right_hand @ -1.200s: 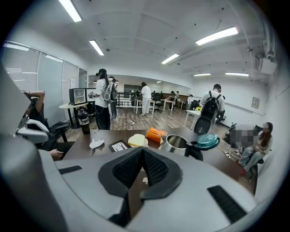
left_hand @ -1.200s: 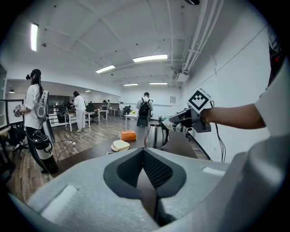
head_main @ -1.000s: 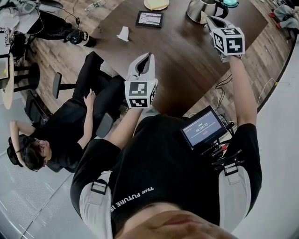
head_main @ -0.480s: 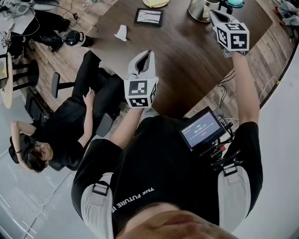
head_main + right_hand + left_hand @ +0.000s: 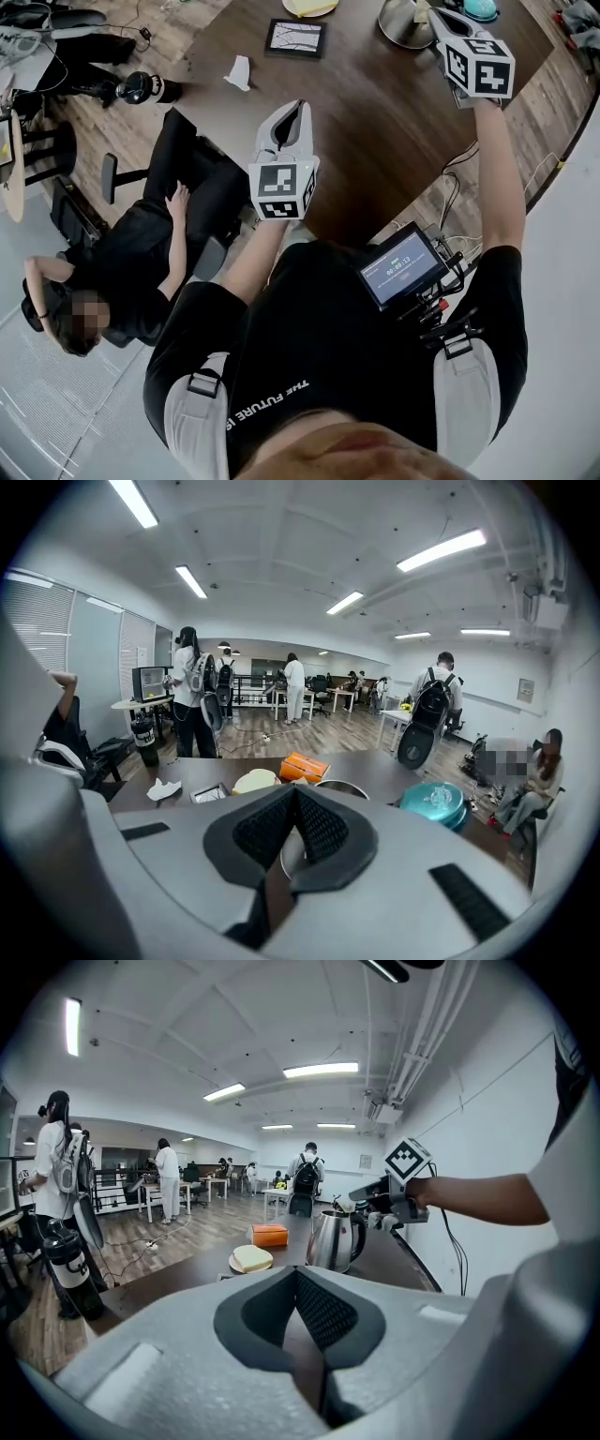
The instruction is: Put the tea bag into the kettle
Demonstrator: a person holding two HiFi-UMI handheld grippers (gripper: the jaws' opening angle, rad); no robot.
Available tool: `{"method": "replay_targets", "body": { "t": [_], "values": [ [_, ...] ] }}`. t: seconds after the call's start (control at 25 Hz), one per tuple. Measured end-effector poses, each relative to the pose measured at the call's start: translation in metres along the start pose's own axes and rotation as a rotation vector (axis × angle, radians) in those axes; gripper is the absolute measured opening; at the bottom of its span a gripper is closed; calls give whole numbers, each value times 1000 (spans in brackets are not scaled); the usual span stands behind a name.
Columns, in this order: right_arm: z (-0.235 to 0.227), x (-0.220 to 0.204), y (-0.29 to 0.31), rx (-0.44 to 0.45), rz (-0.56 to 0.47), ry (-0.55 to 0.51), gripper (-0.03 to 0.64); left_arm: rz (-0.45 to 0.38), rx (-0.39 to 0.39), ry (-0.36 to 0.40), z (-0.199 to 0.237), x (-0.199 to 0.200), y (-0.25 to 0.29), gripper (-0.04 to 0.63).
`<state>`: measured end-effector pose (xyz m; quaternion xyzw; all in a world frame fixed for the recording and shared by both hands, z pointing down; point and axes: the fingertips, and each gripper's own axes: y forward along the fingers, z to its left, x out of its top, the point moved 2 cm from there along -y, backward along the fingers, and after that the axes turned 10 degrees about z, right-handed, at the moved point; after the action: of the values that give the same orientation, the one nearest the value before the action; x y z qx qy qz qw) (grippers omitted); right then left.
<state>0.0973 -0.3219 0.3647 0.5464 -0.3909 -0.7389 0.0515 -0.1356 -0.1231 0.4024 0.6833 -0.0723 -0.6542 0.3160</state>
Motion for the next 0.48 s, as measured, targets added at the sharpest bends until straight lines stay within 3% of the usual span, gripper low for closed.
{"method": "replay_targets", "body": {
  "t": [0.48],
  "values": [
    [-32,44,-22,-47,-76,26,8,28,-10,-14,-3,-1,0,3]
  ]
}}
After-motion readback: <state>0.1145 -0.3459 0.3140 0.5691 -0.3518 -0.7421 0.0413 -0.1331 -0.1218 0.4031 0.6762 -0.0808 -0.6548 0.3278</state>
